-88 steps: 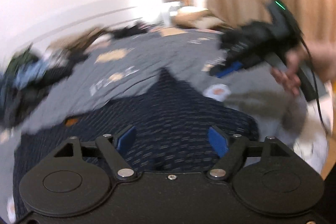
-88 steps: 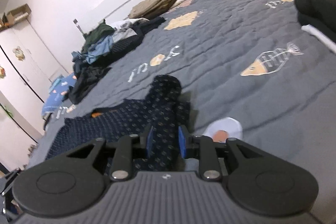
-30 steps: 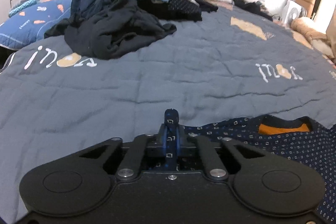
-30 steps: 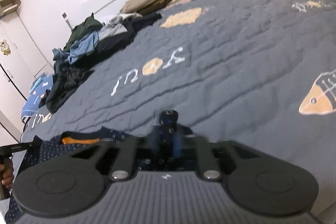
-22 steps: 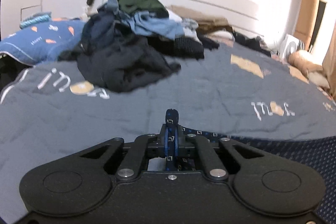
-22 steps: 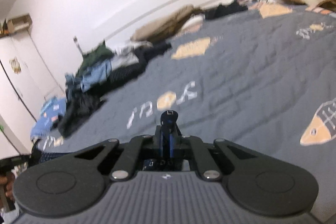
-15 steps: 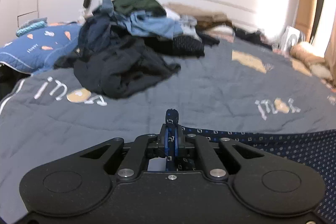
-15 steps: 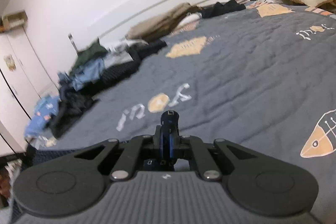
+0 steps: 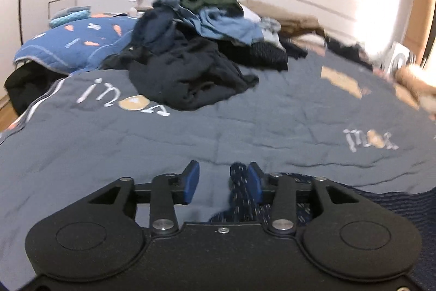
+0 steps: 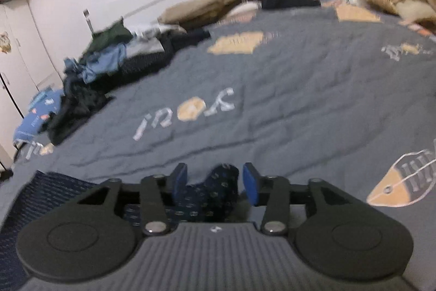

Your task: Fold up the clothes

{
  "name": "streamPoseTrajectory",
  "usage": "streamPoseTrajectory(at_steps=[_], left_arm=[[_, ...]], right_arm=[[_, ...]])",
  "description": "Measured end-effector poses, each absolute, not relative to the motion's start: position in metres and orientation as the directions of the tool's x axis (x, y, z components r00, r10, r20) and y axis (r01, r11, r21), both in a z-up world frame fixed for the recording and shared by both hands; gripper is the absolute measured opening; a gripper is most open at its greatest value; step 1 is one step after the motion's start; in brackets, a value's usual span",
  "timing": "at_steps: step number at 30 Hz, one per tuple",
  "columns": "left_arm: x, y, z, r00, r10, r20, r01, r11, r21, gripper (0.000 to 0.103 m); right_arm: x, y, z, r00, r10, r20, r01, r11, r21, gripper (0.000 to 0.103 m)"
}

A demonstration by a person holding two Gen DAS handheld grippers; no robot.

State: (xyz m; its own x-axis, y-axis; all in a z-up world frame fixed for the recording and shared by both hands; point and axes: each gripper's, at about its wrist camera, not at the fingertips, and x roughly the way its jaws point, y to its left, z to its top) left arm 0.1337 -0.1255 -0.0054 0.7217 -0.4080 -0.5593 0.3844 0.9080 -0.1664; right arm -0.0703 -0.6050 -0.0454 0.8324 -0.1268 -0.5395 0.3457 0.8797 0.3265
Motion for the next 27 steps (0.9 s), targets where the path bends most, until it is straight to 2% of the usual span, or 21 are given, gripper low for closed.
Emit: streamPoseTrajectory(at_steps=[3,9,13,17,19,27], left_arm=[[0.098,-0.105,0.001,0.716,-0.440,-0.541,0.385,0.897,-0.219,0.055],[0.045,-0.076,-0.007,0.668,-0.473,-0.575,0.370,0.881,-0.294,0.056],[0.018,-0.053,-0.012,0.642,-0.492,-0.588,0.346,0.870,-0.351,0.057],[-0.002,-0.032,-0.021,0.601,-0.529,-0.600,0.307,0.845,-0.438,0.058],[-0.010,-0.021,-0.026,0.595,-0.547,-0.589,0.256,0.824,-0.506,0.064],[-0.039,-0.004,-0.053,0.548,-0.625,-0.556,0.121,0.717,-0.687,0.067]], right_arm=[[-0.095,-0.588,-0.026,0.846,-0.116,-0.520,0.327,0.883,0.335,0.053],[-0.146,-0.534,-0.011,0.857,-0.099,-0.506,0.269,0.923,0.275,0.057],[-0.184,-0.513,-0.013,0.847,-0.092,-0.524,0.276,0.918,0.286,0.058],[-0.217,-0.497,-0.019,0.847,-0.076,-0.527,0.295,0.891,0.346,0.059],[-0.230,-0.490,-0.022,0.848,-0.070,-0.525,0.309,0.870,0.384,0.059],[-0.272,-0.475,-0.031,0.901,-0.029,-0.433,0.322,0.715,0.621,0.059]])
